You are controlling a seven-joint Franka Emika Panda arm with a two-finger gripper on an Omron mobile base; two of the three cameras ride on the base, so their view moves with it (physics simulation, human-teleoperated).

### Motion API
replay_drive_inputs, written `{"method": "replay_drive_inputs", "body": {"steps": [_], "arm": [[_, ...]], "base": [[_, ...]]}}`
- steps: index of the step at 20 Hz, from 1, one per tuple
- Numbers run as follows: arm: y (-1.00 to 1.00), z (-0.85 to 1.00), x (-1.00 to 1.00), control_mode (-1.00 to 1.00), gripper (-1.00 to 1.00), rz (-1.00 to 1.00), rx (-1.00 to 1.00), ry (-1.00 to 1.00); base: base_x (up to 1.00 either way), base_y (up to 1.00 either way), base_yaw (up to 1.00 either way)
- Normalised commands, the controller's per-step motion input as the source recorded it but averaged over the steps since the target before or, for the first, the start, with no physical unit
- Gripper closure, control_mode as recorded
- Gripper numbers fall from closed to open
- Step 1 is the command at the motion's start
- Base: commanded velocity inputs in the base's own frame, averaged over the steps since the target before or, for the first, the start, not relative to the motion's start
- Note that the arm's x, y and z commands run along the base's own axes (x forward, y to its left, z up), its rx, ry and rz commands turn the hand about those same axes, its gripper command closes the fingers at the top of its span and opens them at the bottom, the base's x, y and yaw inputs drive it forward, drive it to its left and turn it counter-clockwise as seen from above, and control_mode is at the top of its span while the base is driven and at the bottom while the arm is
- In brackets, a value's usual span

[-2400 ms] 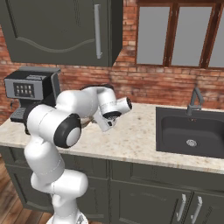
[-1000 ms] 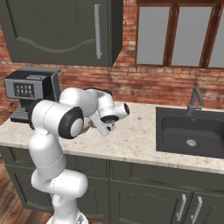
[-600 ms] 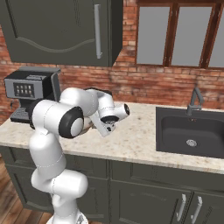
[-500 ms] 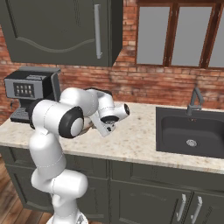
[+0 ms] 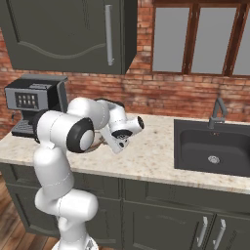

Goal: Place the cup inside the bowl on the dining table and move the bowl to any counter.

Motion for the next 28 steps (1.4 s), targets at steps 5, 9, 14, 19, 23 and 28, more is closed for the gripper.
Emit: {"method": "replay_drive_inputs", "body": {"steps": [5, 9, 14, 19, 23, 28], "arm": [[0.00, -0.15, 0.09, -1.00, 1.00, 0.00, -0.02, 0.00], [0.00, -0.13, 0.11, -1.00, 1.00, 0.00, -0.03, 0.00], [0.00, -0.03, 0.02, -1.00, 1.00, 0.00, -0.01, 0.00], [0.00, -0.07, 0.00, -1.00, 1.00, 0.00, -0.01, 0.00], [0.00, -0.02, 0.00, -1.00, 1.00, 0.00, 0.00, 0.00], [0.00, 0.00, 0.00, -1.00, 1.00, 0.00, 0.00, 0.00]], "base": [[0.00, 0.00, 0.00], [0.00, 0.00, 0.00], [0.00, 0.00, 0.00], [0.00, 0.00, 0.00], [0.00, 0.00, 0.00], [0.00, 0.00, 0.00]]}}
